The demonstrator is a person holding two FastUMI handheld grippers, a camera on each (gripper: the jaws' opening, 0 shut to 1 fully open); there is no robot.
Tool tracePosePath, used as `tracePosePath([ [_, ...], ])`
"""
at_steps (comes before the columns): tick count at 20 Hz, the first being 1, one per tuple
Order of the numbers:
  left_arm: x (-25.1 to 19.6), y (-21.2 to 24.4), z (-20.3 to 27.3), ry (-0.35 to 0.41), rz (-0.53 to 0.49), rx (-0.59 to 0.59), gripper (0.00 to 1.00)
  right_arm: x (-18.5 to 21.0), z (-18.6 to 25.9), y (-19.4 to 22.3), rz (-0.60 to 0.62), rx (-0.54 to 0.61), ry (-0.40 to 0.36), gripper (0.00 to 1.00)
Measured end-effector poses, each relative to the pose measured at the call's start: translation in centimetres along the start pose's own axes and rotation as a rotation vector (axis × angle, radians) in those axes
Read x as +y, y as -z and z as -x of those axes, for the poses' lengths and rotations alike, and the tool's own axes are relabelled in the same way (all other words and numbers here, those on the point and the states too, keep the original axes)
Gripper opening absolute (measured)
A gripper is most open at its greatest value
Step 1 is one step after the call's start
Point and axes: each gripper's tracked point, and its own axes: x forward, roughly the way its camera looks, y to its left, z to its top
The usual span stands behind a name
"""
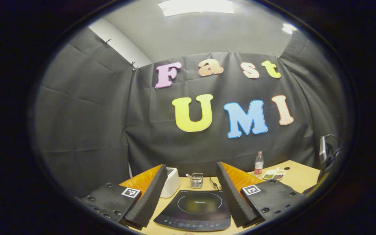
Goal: First push the handle of the pot to place it horizontally, then grasp the pot with both hands and set it on the induction cooktop.
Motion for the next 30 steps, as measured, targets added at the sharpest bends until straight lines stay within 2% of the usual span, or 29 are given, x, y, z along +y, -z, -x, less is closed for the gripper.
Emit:
tracePosePath([
  [7,-0.2,0.4,0.1,-0.045,-0.003,0.025,0.98,0.1,-1.6,4.4,-0.002,0.136,-0.067,0.01],
  [8,-0.2,0.6,0.2,-0.051,-0.006,0.029,1.0,0.2,-1.7,5.2,-0.008,0.154,-0.071,0.01],
  [10,-0.1,0.6,0.4,-0.062,-0.011,0.033,0.98,-0.1,-2.3,6.3,-0.017,0.188,-0.074,0.01],
  [11,-0.1,0.6,0.5,-0.067,-0.012,0.034,1.0,-0.4,-2.5,7.0,-0.016,0.212,-0.07,0.01],
  [12,-0.1,0.8,0.5,-0.071,-0.013,0.037,0.98,-0.7,-2.8,7.4,-0.017,0.231,-0.064,0.01],
  [16,-0.5,1.5,0.8,-0.081,-0.018,0.061,1.0,-2.5,-3.1,8.8,-0.041,0.276,-0.02,0.01],
  [20,-1.3,1.6,0.5,-0.077,-0.017,0.066,1.0,-2.8,-3.1,8.8,-0.095,0.284,-0.027,0.01],
  [30,-3.1,2.0,-0.6,-0.05,-0.001,0.072,1.0,-6.0,-3.2,9.1,-0.109,0.316,0.045,0.01],
])
